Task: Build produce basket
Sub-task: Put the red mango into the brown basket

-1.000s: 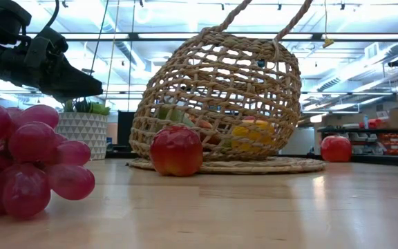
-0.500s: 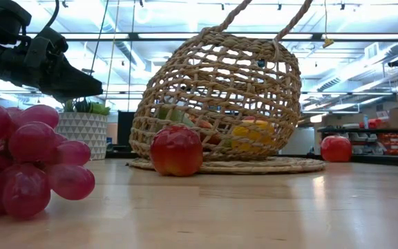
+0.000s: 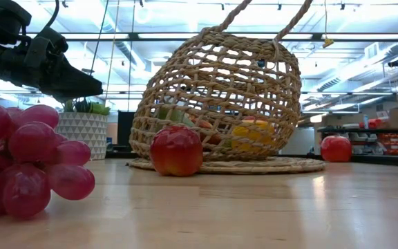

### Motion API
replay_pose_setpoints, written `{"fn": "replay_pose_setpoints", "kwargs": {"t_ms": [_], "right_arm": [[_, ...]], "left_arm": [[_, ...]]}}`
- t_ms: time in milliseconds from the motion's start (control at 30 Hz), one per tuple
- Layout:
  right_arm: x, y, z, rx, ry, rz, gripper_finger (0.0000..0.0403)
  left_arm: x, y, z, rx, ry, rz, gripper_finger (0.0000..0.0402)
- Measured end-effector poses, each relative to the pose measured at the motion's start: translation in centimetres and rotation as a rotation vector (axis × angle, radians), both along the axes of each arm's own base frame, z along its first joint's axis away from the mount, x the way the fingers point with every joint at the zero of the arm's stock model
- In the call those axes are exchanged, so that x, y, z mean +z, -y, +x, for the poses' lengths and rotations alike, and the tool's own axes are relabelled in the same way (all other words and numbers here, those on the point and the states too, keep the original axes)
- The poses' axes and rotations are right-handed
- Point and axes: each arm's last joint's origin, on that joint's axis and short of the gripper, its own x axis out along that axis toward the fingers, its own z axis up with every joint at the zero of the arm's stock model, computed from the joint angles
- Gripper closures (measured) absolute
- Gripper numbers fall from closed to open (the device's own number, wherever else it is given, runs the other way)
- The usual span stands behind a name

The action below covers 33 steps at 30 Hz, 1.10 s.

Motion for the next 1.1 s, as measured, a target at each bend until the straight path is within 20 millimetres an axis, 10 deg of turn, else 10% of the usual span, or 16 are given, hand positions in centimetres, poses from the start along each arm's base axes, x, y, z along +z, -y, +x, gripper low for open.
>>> {"fn": "replay_pose_setpoints", "kwargs": {"t_ms": [500,1100], "right_arm": [[-3.5,1.9,4.1,-0.313,-0.586,-0.785,0.0133],[-4.1,4.2,5.2,-0.421,-0.764,-0.962,0.0133]], "left_arm": [[0.0,0.0,0.0,0.0,0.0,0.0,0.0208],[0.0,0.0,0.0,0.0,0.0,0.0,0.0205]]}}
